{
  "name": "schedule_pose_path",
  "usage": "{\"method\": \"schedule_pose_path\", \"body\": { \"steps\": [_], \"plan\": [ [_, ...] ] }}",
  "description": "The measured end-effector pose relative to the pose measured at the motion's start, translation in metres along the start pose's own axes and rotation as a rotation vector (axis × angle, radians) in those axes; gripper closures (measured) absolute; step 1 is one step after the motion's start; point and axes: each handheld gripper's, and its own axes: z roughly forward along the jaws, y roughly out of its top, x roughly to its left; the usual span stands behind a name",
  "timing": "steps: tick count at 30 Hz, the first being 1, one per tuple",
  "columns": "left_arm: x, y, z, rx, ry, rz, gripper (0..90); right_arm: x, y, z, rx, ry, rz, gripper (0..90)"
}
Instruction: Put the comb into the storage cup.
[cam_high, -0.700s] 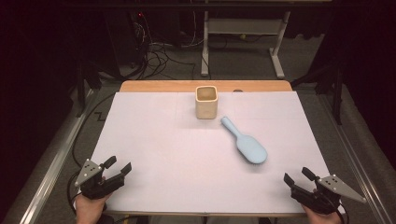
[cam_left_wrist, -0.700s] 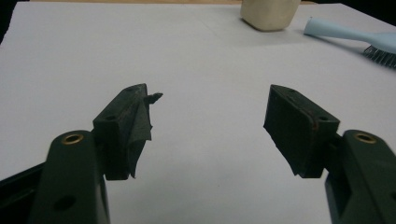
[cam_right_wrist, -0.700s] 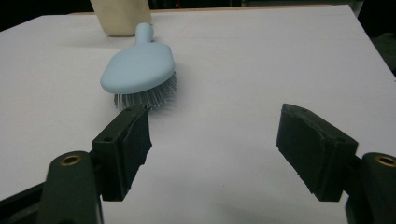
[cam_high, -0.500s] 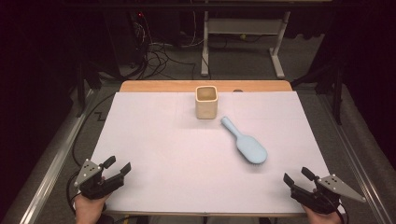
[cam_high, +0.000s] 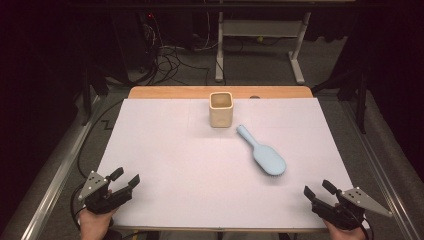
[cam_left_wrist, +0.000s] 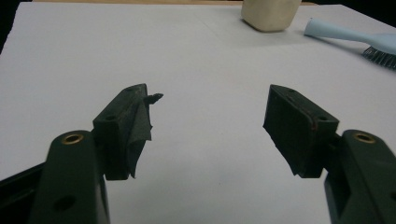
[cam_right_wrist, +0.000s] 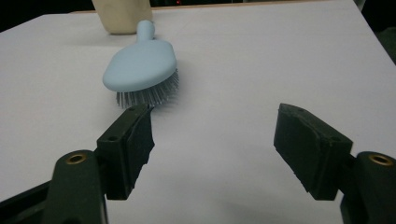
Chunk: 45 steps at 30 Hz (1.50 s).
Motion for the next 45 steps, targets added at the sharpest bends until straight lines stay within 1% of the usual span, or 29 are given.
{"method": "schedule_pose_path", "body": {
  "steps": [5,9,10,11,12,13,18,21,22,23,25,27,32,34,39,45],
  "plan": [
    [0.000,0.000,-0.001,-0.001,-0.001,0.001,32.5,0.000,0.000,-0.002,-0.001,-0.007,0.000,29.7],
    [0.000,0.000,0.000,0.000,-0.005,-0.001,32.5,0.001,0.001,-0.003,-0.001,-0.006,-0.010,29.3],
    [0.000,0.000,0.000,-0.001,-0.007,0.001,32.5,0.002,0.002,-0.003,-0.002,-0.007,-0.022,28.9],
    [-0.001,0.001,0.000,0.000,-0.011,0.007,32.5,0.004,0.003,-0.004,-0.009,-0.017,-0.026,28.8],
    [-0.001,0.001,0.000,0.000,-0.011,0.007,32.5,0.004,0.003,-0.004,-0.009,-0.017,-0.026,28.8],
    [-0.002,0.001,0.000,-0.001,-0.013,0.007,32.4,0.005,0.004,-0.006,-0.027,-0.025,-0.029,28.9],
    [-0.002,0.001,-0.001,-0.003,-0.014,0.010,32.7,0.009,0.008,-0.006,-0.039,-0.007,-0.024,30.1],
    [-0.002,0.001,-0.001,-0.003,-0.014,0.008,32.7,0.011,0.014,-0.005,-0.056,0.020,-0.009,29.7],
    [-0.002,0.001,-0.001,-0.003,-0.014,0.008,32.6,0.011,0.014,-0.005,-0.056,0.020,-0.009,29.7],
    [-0.002,0.001,-0.001,-0.005,-0.017,0.009,32.5,0.012,0.016,-0.003,-0.059,0.026,-0.001,27.9],
    [-0.002,0.001,-0.001,-0.004,-0.016,0.010,32.4,0.012,0.019,-0.001,-0.052,0.022,0.001,26.8],
    [-0.002,0.001,-0.001,-0.004,-0.016,0.010,32.4,0.012,0.020,0.001,-0.049,0.031,0.009,27.1],
    [-0.002,0.001,-0.001,-0.004,-0.016,0.007,32.4,0.012,0.023,0.007,-0.049,0.032,0.015,26.5],
    [-0.002,0.001,-0.001,-0.002,-0.016,0.006,32.4,0.013,0.027,0.010,-0.054,0.044,0.018,26.6],
    [-0.002,0.001,-0.001,-0.002,-0.019,0.009,32.4,0.016,0.032,0.017,-0.055,0.048,0.014,26.7],
    [-0.002,0.001,-0.001,-0.002,-0.017,0.008,32.4,0.022,0.040,0.029,-0.051,0.067,0.000,27.0]
  ]
}}
